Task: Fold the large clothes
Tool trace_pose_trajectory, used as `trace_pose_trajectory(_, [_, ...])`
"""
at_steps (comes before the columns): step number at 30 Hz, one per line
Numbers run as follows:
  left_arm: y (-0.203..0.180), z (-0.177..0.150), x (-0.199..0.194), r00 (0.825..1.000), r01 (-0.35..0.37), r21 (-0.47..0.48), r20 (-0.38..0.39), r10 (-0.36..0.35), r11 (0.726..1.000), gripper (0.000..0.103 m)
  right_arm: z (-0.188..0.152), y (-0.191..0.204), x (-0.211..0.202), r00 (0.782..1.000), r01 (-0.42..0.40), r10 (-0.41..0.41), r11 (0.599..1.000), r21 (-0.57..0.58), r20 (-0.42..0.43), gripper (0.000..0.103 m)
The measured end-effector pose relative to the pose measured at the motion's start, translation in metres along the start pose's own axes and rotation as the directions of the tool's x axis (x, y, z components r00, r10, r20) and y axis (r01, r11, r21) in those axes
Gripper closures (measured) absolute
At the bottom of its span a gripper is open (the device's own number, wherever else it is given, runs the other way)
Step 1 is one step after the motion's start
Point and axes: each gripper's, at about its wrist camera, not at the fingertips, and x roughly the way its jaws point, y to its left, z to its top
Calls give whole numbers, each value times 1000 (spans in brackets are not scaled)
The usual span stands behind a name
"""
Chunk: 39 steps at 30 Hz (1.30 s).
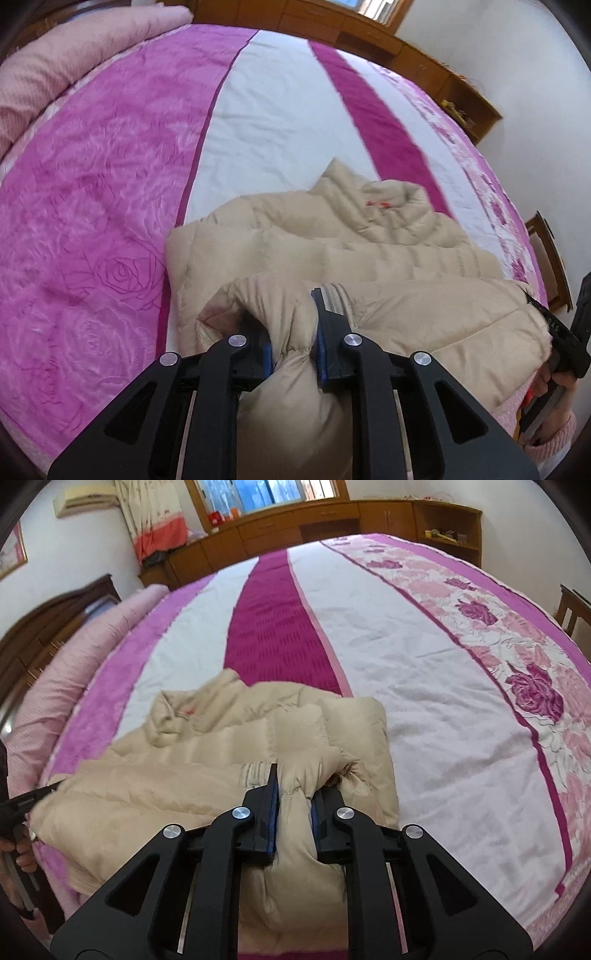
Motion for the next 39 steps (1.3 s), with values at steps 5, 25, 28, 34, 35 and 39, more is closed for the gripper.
trace_pose_trajectory(5, [-1,-5,19,999,-44,17,7,44,999,81,-5,-8,29,999,4,-4,1000,11,-37,86])
trace_pose_trajectory(25, [6,-38,-91,991,-49,84,126,38,995,29,8,-12,-31,996,-87,87,996,-20,18,49])
trace_pose_trajectory(28, [14,-46,-93,993,-33,56,116,26,998,29,5,-12,-51,996,-85,87,994,-64,23,47])
trace_pose_trajectory(34, [15,-61,-82,997,0,49,79,-4,999,29,-18,-15,-76,995,-92,94,990,-105,14,42])
trace_pose_trajectory(35, [14,-62,-78,997,5,46,72,-9,999,29,-23,-16,-74,996,-91,92,990,-104,1,41])
trace_pose_trajectory(39, [12,-60,-54,997,71,10,40,-71,997,30,-32,-18,-54,992,-113,110,992,-60,-54,41])
